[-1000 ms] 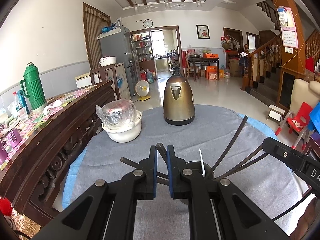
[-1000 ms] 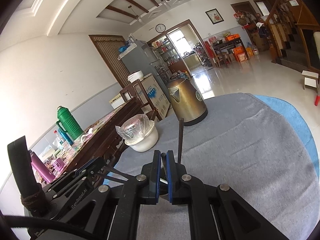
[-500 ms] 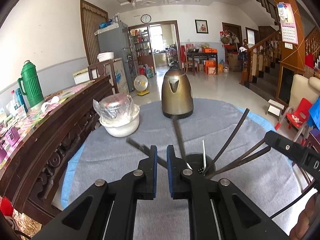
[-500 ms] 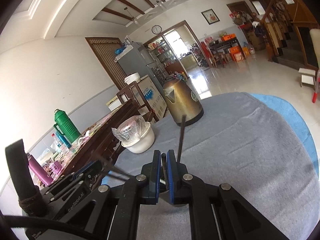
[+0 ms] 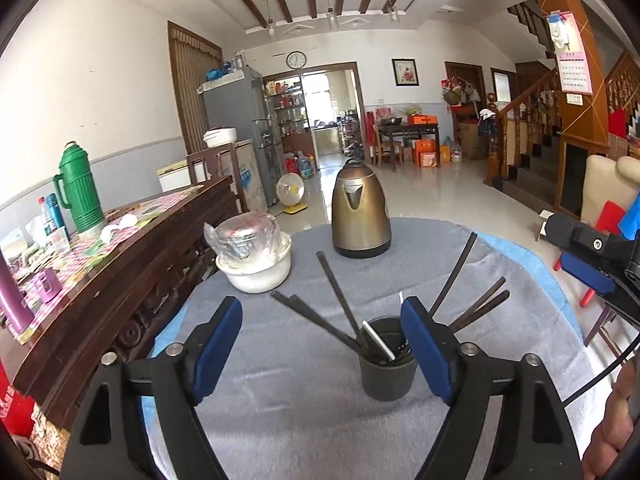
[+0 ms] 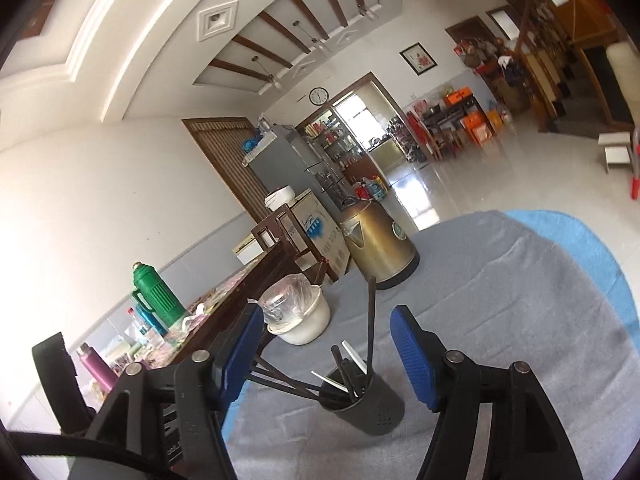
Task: Organize utensils
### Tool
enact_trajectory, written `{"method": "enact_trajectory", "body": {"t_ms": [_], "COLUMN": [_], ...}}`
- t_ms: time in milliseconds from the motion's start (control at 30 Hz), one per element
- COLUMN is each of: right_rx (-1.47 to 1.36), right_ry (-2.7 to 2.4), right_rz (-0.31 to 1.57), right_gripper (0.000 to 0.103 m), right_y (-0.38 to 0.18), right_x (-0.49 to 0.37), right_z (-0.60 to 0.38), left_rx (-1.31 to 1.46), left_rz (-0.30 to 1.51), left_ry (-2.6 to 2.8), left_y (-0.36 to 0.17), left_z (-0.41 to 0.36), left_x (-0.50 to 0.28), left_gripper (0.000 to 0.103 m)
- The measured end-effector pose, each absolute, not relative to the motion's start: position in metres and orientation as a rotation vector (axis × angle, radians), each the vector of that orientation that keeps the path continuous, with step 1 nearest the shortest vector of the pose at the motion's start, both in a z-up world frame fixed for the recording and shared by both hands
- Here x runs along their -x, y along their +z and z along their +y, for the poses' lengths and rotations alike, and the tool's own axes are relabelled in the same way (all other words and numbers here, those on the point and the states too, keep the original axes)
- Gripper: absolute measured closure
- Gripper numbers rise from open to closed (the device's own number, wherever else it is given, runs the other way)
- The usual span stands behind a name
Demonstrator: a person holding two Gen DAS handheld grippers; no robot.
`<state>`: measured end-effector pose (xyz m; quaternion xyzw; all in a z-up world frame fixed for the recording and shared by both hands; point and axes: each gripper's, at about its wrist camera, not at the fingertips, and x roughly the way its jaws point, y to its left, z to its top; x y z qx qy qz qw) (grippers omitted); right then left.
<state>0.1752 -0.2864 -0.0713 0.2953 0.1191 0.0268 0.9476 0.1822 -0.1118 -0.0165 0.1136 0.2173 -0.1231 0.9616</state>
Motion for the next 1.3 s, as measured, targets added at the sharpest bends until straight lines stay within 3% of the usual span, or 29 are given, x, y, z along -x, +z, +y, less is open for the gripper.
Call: {"method": "enact_trajectory", "body": {"t_ms": [333,933,1300], "right_rx": [-0.584,-0.512,-0.450], "right_ry": [0.048,0.035,0.042], "right_rz": [0.264,0.376,0.358], "right_gripper": [0.033,0.033,0.033], "right_y": [-0.072,-0.106,-0.097], "right_x": [-0.161,-0.133,-0.109], "right_z": [-0.283,-0.267,-0.251], "left_rx": [-0.267,-0.267,-0.258], "left_rz": [0.433,0.495,0.479], "left_ry": [-0.202,-0.137,-0.112], "left_y": [-0.021,-0.039,-0.034], "left_z": [-0.104,-0.086,-0.081], "left_x": [-0.154,-0.132,-0.107], "left_gripper": [0.012,0.011,0.011]}}
